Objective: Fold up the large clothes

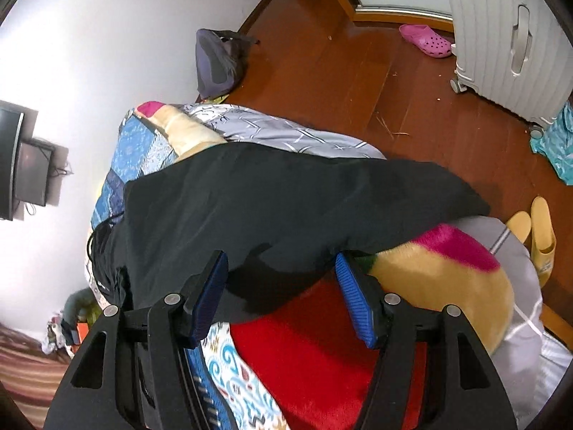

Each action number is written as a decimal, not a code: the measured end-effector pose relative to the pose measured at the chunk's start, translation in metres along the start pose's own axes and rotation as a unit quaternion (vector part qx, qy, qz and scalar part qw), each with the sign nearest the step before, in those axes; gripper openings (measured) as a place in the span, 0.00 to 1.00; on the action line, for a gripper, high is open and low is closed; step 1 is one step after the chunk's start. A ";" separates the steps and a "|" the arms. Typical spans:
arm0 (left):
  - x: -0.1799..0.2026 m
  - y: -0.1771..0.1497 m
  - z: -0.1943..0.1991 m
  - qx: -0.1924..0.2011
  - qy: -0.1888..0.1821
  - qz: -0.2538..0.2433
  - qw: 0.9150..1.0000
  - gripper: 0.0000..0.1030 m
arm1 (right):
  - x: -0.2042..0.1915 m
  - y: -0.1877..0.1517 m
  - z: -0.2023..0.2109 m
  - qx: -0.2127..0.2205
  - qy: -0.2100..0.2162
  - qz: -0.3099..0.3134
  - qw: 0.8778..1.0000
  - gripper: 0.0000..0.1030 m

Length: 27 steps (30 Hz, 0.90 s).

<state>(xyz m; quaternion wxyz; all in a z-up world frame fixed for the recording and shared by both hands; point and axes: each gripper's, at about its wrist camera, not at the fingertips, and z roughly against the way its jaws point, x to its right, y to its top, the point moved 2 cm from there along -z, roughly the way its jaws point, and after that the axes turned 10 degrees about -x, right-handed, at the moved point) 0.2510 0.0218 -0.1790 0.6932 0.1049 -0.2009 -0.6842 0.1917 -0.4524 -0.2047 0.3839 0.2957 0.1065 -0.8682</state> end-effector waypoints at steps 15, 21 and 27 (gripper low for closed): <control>-0.012 -0.006 0.003 0.004 0.008 0.009 1.000 0.72 | -0.026 0.013 0.002 0.051 -0.069 0.040 0.996 0.11; -0.018 -0.011 0.008 0.009 0.002 0.015 1.000 0.72 | -0.093 -0.009 0.056 0.113 -0.039 0.143 0.983 0.09; -0.022 -0.013 0.011 0.014 -0.005 0.021 1.000 0.72 | -0.176 -0.054 0.085 0.123 0.014 0.274 0.954 0.09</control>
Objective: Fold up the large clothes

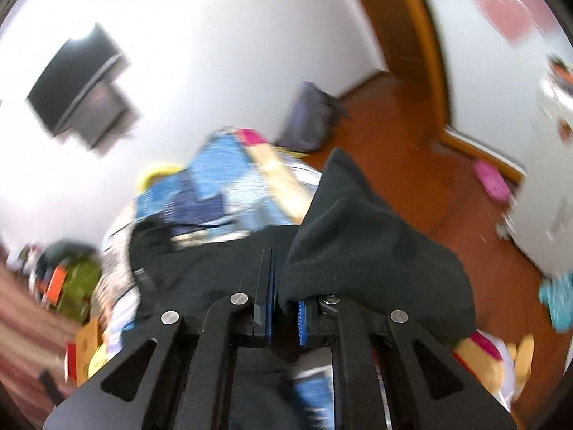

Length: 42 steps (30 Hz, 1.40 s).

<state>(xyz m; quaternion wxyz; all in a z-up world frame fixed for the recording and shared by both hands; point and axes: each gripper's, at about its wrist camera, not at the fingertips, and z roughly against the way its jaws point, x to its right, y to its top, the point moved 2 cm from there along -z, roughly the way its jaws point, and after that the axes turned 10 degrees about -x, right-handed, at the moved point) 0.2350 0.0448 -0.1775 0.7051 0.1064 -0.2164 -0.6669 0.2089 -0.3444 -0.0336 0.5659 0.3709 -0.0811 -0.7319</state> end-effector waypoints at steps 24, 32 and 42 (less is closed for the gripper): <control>-0.030 -0.016 0.014 0.005 0.005 0.022 1.000 0.72 | -0.105 -0.105 -0.122 -0.245 0.041 0.149 0.957 0.14; -0.020 -0.016 0.013 0.003 0.002 0.011 1.000 0.72 | -0.092 -0.088 -0.085 -0.213 0.060 0.112 0.969 0.26; -0.012 -0.013 0.010 -0.001 0.001 0.006 1.000 0.72 | -0.043 -0.047 -0.062 -0.121 0.016 0.012 0.992 0.57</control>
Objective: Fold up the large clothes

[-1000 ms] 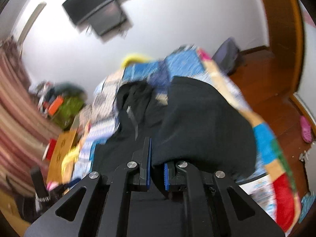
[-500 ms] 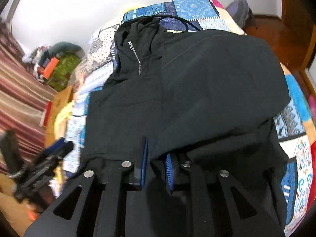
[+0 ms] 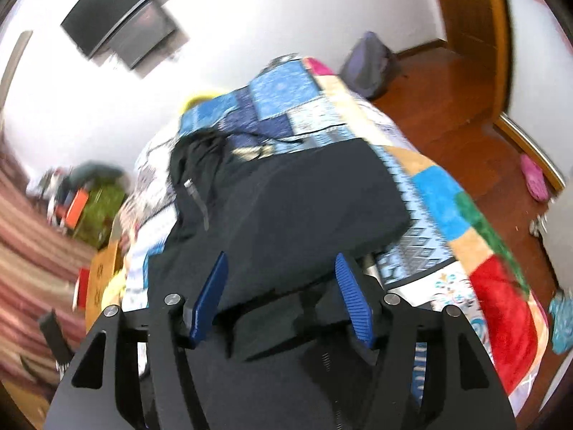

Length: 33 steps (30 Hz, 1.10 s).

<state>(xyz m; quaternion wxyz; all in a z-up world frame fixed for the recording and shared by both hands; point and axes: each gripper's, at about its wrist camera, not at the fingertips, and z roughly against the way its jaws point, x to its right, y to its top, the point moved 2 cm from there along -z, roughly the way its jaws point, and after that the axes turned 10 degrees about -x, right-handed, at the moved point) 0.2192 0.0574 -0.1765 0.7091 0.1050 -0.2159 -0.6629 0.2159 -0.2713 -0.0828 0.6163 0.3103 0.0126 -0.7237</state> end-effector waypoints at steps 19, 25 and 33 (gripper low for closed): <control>-0.001 0.005 -0.006 -0.007 -0.011 0.011 1.000 0.72 | 0.055 0.016 -0.075 -0.052 0.040 -0.135 0.989 0.37; -0.008 0.003 -0.002 -0.001 -0.011 0.021 1.000 0.72 | 0.047 0.021 -0.059 -0.017 0.013 -0.101 0.995 0.12; -0.019 -0.001 0.010 0.017 -0.019 0.033 0.999 0.72 | -0.024 0.028 -0.022 0.017 0.033 0.014 0.999 0.10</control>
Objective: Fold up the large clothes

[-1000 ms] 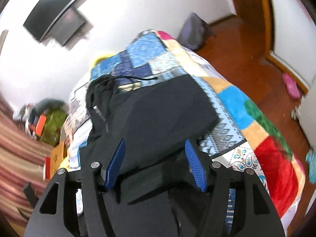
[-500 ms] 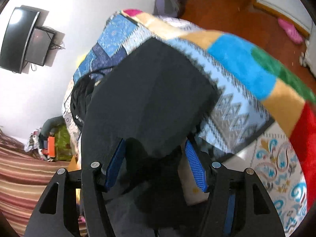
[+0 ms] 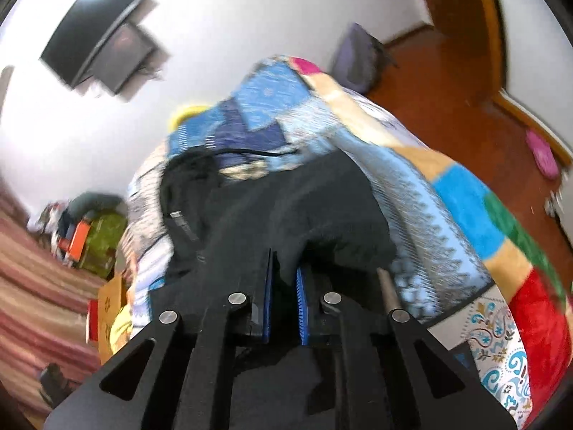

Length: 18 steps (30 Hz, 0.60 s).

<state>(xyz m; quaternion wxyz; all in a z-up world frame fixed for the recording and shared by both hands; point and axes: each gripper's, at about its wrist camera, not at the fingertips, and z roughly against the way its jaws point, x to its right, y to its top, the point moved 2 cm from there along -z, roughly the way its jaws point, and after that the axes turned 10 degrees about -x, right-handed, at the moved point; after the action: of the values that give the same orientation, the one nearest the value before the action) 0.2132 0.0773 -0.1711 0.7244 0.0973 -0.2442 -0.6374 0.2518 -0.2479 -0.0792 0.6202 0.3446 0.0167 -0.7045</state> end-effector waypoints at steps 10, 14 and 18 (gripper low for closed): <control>-0.022 -0.005 0.027 0.028 -0.001 0.017 0.999 0.72 | -0.111 -0.029 -0.046 -0.067 0.060 0.136 0.987 0.10; -0.034 -0.009 0.039 0.037 0.008 0.024 0.999 0.72 | -0.135 -0.058 -0.090 -0.130 0.062 0.172 0.975 0.09; -0.050 -0.014 0.046 0.042 0.014 0.045 0.998 0.74 | -0.151 -0.092 -0.133 -0.199 0.056 0.200 0.958 0.09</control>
<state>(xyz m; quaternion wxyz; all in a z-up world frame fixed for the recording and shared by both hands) 0.1751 0.1308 -0.1491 0.7511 0.1250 -0.2648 -0.5916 0.2310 -0.0367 -0.1416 0.8023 0.2495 0.1218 -0.5285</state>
